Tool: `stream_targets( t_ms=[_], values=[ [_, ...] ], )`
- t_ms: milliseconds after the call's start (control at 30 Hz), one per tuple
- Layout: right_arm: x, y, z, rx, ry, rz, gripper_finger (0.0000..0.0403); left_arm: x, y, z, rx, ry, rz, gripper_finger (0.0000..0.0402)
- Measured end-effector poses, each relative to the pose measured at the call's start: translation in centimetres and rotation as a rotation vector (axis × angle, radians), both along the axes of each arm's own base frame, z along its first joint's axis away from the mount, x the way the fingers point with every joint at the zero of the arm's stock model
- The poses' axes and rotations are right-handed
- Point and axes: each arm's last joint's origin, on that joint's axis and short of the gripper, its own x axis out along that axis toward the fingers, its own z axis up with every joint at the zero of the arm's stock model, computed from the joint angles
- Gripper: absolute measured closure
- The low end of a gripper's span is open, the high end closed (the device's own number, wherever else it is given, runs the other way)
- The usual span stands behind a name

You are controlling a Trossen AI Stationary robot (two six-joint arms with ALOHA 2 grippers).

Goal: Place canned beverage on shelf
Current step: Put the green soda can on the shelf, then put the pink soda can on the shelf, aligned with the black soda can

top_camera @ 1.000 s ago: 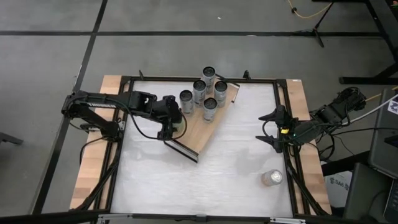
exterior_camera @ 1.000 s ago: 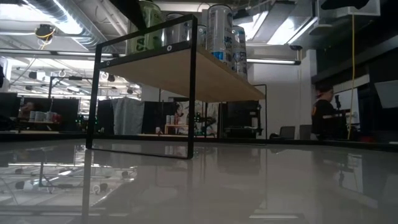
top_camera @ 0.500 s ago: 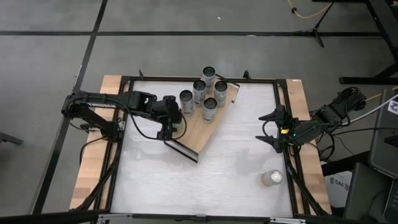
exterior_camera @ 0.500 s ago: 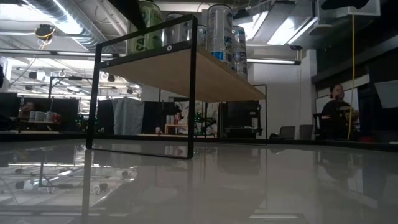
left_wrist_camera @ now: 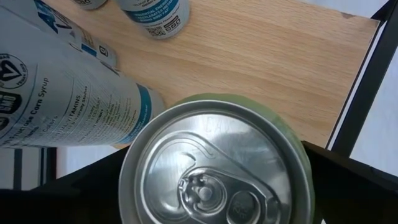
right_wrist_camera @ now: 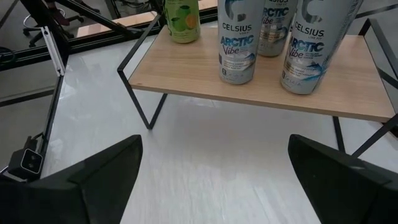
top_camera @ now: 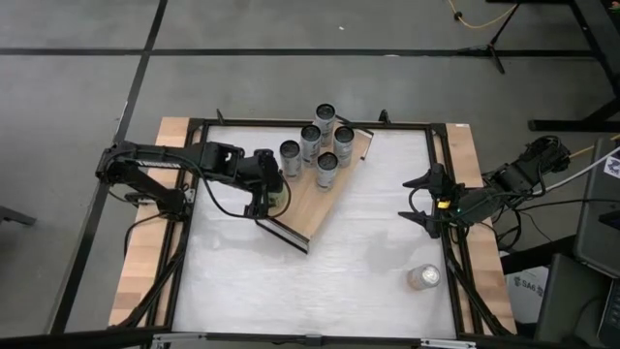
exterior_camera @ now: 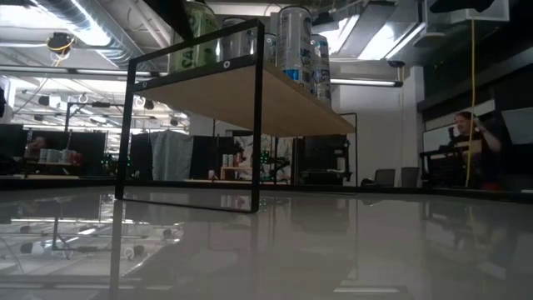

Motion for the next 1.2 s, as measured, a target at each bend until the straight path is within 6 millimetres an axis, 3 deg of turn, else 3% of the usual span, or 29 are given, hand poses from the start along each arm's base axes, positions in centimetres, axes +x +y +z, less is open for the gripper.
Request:
stream_targets(
  t_ms=[433,900,1200],
  values=[
    [0.0,0.0,0.0,0.0,0.0,0.0,0.001,-0.8,-0.1,1.3,-0.012,-0.084,0.012,0.0002],
    [0.0,0.0,0.0,0.006,0.004,0.009,0.001,-3.8,0.0,4.5,-0.018,-0.249,0.012,0.0001],
    [0.1,0.4,0.0,0.122,0.023,0.076,0.001,-4.2,-0.2,7.0,-0.129,-0.512,0.094,0.0001]
  ],
)
